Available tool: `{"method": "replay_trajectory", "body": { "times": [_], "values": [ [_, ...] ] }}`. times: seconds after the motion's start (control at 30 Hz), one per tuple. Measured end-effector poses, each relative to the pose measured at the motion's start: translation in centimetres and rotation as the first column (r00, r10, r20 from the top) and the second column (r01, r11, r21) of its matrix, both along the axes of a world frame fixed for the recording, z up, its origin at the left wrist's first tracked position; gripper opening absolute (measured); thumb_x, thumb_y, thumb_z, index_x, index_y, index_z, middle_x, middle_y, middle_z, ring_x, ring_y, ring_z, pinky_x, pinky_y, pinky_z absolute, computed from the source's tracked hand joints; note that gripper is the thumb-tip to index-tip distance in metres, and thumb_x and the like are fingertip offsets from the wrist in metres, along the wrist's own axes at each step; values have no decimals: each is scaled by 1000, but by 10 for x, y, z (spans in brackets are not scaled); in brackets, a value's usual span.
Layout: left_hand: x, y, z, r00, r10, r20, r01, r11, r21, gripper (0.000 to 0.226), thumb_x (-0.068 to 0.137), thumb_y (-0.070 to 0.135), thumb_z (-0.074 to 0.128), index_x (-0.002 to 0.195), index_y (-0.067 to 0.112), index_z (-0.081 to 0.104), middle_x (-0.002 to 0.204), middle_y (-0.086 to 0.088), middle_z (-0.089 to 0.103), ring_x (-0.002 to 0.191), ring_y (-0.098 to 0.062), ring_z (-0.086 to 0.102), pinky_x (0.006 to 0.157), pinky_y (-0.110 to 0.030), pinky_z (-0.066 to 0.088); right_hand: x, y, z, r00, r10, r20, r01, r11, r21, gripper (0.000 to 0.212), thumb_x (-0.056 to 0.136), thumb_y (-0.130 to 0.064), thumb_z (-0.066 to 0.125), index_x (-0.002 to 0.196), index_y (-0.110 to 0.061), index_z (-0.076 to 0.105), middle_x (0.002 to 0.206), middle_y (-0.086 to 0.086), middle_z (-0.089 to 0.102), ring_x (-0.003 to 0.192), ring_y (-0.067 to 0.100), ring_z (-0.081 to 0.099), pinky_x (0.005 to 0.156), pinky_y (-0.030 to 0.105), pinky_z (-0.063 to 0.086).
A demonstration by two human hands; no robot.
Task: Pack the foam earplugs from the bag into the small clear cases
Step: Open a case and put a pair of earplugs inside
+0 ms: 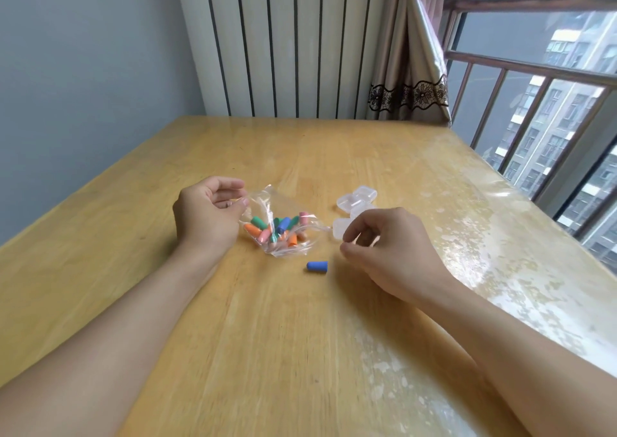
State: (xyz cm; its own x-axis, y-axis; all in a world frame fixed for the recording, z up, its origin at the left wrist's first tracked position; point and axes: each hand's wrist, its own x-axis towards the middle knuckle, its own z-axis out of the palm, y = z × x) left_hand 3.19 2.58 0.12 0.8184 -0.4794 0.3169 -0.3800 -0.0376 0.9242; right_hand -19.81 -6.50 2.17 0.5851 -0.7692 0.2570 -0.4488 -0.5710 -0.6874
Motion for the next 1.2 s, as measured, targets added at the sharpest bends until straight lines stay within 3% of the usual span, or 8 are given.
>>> {"method": "replay_trajectory", "body": {
  "times": [0.1, 0.2, 0.37, 0.53, 0.67, 0.9, 1.1, 1.2],
  "values": [
    [6, 1, 1, 997, 82, 3, -82, 994, 69, 21, 83, 6, 75, 99, 18, 72, 101, -6, 75, 86, -14, 68, 83, -32, 57, -10, -8, 20, 995, -37, 96, 54, 981, -185, 14, 73, -14, 73, 81, -25, 70, 73, -12, 66, 60, 4, 55, 57, 22, 45],
    [-4, 3, 8, 944, 134, 302, -188, 969, 158, 25, 85, 22, 74, 109, 18, 71, 112, 1, 69, 104, -19, 61, 86, -27, 45, -23, -9, 31, 988, 152, -11, -152, 981, -117, 17, 76, -20, 75, 90, -29, 72, 86, -13, 66, 66, 11, 56, 59, 21, 46],
    [-32, 9, 22, 817, -157, 554, 51, 978, 202, 23, 77, 40, 79, 94, 26, 72, 95, 7, 62, 81, -5, 54, 69, -20, 40, -10, 15, 4, 868, 408, -285, -433, 901, -29, 35, 78, -54, 78, 106, -33, 73, 99, -18, 60, 75, 5, 59, 71, 26, 53],
    [-34, 15, 22, 761, -421, 494, 182, 869, 460, 33, 60, 50, 68, 88, 34, 64, 81, 13, 51, 68, 0, 50, 58, -20, 38, 3, 8, -8, 952, 302, -50, -305, 948, -92, 12, 91, -33, 73, 91, -21, 76, 79, -11, 68, 72, 10, 63, 66, 20, 49],
    [-29, 12, 16, 827, -370, 423, 186, 890, 415, 32, 61, 55, 65, 80, 31, 58, 69, 7, 54, 57, -10, 51, 57, -33, 49, 17, -3, -13, 988, 140, 67, -130, 982, -133, 7, 90, -24, 75, 91, -17, 77, 74, -9, 69, 70, 11, 64, 67, 21, 49],
    [-35, 6, 9, 850, -371, 373, 246, 907, 341, 23, 67, 33, 76, 79, 23, 61, 68, 6, 58, 55, -8, 50, 56, -27, 49, 37, 9, -15, 983, 121, 140, -98, 983, -157, 17, 84, -5, 76, 98, -15, 77, 80, -4, 72, 72, 12, 68, 70, 17, 50],
    [-34, 7, 9, 845, -366, 390, 238, 910, 339, 26, 68, 29, 84, 78, 24, 60, 65, 6, 56, 52, -7, 46, 55, -28, 46, 20, 3, 0, 992, 75, 103, -58, 986, -159, 18, 83, -6, 73, 96, -17, 75, 86, -4, 74, 72, 10, 67, 73, 28, 56],
    [-36, 8, 11, 836, -381, 395, 257, 908, 332, 26, 63, 34, 77, 81, 24, 60, 66, 8, 53, 53, -7, 45, 56, -27, 44, -11, -16, 21, 982, -29, -187, -31, 950, -309, 15, 80, -28, 75, 93, -22, 71, 91, -10, 68, 78, 13, 59, 71, 33, 51]
  ]
}}
